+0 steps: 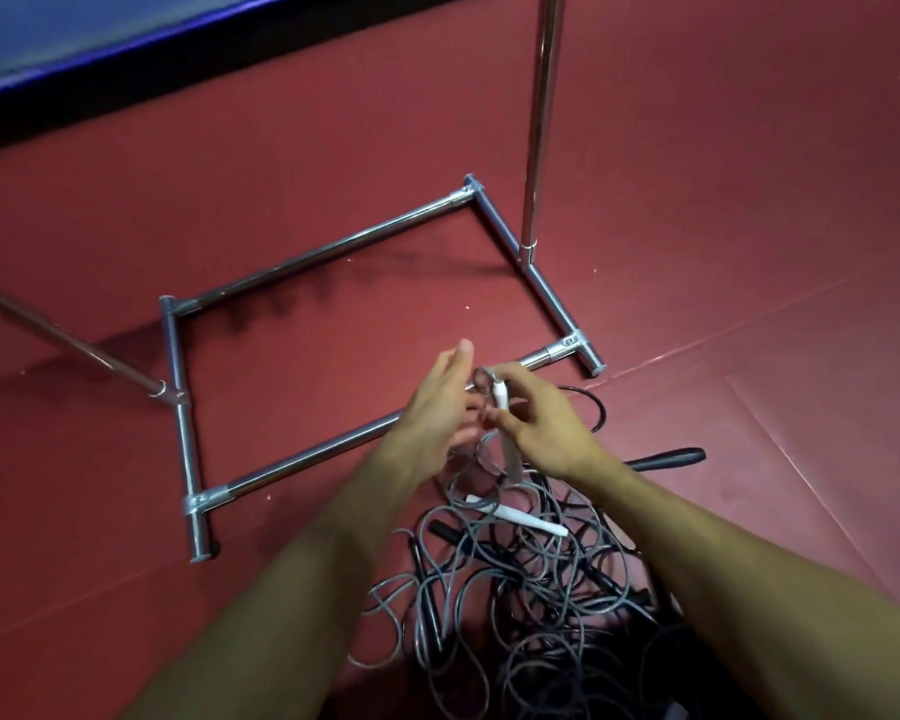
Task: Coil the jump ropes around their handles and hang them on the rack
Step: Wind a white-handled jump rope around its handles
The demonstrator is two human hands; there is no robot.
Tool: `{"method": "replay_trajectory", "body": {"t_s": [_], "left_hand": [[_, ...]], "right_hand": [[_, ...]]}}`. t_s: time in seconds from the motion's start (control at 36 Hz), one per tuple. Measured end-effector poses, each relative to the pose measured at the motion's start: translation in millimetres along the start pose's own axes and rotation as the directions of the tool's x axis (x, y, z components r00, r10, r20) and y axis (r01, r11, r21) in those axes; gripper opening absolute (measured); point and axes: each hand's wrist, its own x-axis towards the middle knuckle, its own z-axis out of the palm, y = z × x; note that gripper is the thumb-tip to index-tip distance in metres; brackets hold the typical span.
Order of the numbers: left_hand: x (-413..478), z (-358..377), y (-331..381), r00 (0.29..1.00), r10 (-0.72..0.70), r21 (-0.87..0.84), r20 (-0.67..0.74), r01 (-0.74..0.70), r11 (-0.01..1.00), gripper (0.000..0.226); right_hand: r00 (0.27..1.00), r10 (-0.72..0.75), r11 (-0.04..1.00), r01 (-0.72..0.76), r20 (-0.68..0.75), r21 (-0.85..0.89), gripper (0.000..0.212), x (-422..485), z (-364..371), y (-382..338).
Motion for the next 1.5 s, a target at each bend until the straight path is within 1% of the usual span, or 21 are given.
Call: {"method": "replay_trajectory", "body": {"t_s": [0.14, 0.22, 0.28, 0.36, 0.42, 0.47, 0.53, 0.56, 0.58, 0.67, 0.69, 0.75, 0.81, 0.86, 0.89, 1.0, 1.17, 1.22, 1.31, 1.44, 1.5], "left_hand": [[-8.5, 2.4, 11.8, 0.989, 0.133, -0.038, -0.057, -0.135, 0.99, 0.02], [-19.9, 0.9, 19.0, 0.99, 0.133, -0.098, -0.056, -0.138, 0.986, 0.015], [-20.8, -7.0, 14.9, 0.969, 0.245, 0.105, -0.044, -0.24, 0.965, 0.014], [-22.5, -27.6, 10.2, 0.896, 0.427, 0.65, 0.121, -0.397, 0.648, 0.026], [-28.9, -36.4, 13.0, 0.87, 0.452, 0.673, 0.197, -0.455, 0.582, 0.03], [-38.4, -40.2, 20.5, 0.856, 0.437, 0.57, 0.276, -0.512, 0.642, 0.024], [-47.8, -40.0, 28.5, 0.876, 0.346, 0.471, 0.336, -0.474, 0.744, 0.015], [-52.4, -41.6, 32.8, 0.881, 0.318, 0.486, 0.349, -0.461, 0.742, 0.014], [-55.8, -46.3, 37.1, 0.883, 0.309, 0.545, 0.352, -0.462, 0.699, 0.015], [-57.0, -81.7, 40.2, 0.905, 0.287, 0.798, 0.313, -0.415, 0.438, 0.028], [-57.8, -97.8, 39.6, 0.916, 0.292, 0.82, 0.276, -0.383, 0.425, 0.031], [-64.7, -123.1, 39.2, 0.924, 0.342, 0.739, 0.168, -0.348, 0.577, 0.03], [-74.2, -126.5, 45.5, 0.901, 0.428, 0.584, 0.064, -0.382, 0.716, 0.032], [-82.1, -115.3, 53.7, 0.883, 0.469, 0.47, 0.011, -0.419, 0.777, 0.038], [-85.6, -107.3, 57.7, 0.876, 0.483, 0.445, 0.003, -0.434, 0.784, 0.038], [-89.5, -81.4, 58.5, 0.862, 0.507, 0.352, -0.003, -0.473, 0.808, 0.029], [-88.8, -64.1, 47.1, 0.845, 0.532, 0.326, 0.06, -0.52, 0.789, 0.024], [-92.4, -61.5, 54.3, 0.841, 0.536, 0.326, 0.08, -0.53, 0.783, 0.023], [-99.9, -62.7, 72.5, 0.825, 0.559, 0.363, 0.085, -0.548, 0.753, 0.02], [-118.8, -75.2, 100.2, 0.792, 0.611, 0.358, 0.024, -0.577, 0.734, 0.013], [-128.1, -79.8, 100.8, 0.84, 0.543, 0.271, 0.003, -0.523, 0.808, 0.019]], "right_hand": [[0.998, -0.053, 0.998, 0.052, 0.02, 0.038, 0.021, -8.5, -11.2, -28.9], [0.998, -0.052, 0.997, 0.054, -0.027, 0.053, 0.008, -13.4, -15.4, -38.9], [0.998, -0.036, 0.995, 0.041, -0.056, 0.095, 0.006, -15.5, -17.5, -40.7], [0.995, -0.036, 0.987, 0.05, -0.093, 0.155, 0.014, -18.9, -23.9, -40.5], [0.996, -0.071, 0.987, 0.079, -0.056, 0.139, 0.013, -23.0, -28.0, -43.9], [0.994, -0.107, 0.981, 0.11, -0.026, 0.159, 0.015, -26.3, -29.2, -53.0], [0.99, -0.126, 0.979, 0.134, -0.065, 0.154, 0.018, -27.5, -30.7, -66.0], [0.987, -0.134, 0.982, 0.144, -0.087, 0.119, 0.018, -27.6, -32.1, -72.6], [0.985, -0.143, 0.986, 0.15, -0.094, 0.074, 0.019, -28.2, -34.5, -79.4], [0.986, -0.106, 0.994, 0.104, -0.125, -0.022, 0.024, -30.6, -49.8, -90.7], [0.985, -0.08, 0.997, 0.078, -0.151, -0.018, 0.025, -32.9, -58.3, -92.6], [0.989, -0.053, 0.998, 0.048, -0.135, -0.042, 0.024, -38.7, -72.5, -94.8], [0.999, -0.02, 0.989, 0.017, -0.025, -0.146, 0.022, -44.5, -74.5, -100.0], [0.999, 0.026, 0.986, -0.018, 0.045, -0.164, 0.016, -46.7, -63.8, -102.1], [0.998, 0.036, 0.985, -0.028, 0.042, -0.17, 0.009, -46.9, -56.3, -103.3], [0.999, 0.027, 0.99, -0.031, -0.037, -0.134, 0.036, -42.3, -24.6, -89.4], [0.992, -0.096, 0.993, 0.09, 0.082, 0.075, 0.064, -35.2, 16.8, -92.8], [0.99, -0.11, 0.984, 0.096, 0.087, 0.149, 0.053, -31.9, 24.2, -103.5], [0.985, -0.095, 0.981, 0.068, 0.141, 0.18, 0.011, -30.7, 28.2, -122.0], [0.986, -0.102, 0.967, 0.069, 0.128, 0.244, 0.019, -37.5, 18.6, -164.3], [0.99, -0.116, 0.956, 0.089, 0.081, 0.278, 0.019, -38.3, 10.6, -181.6]]}}
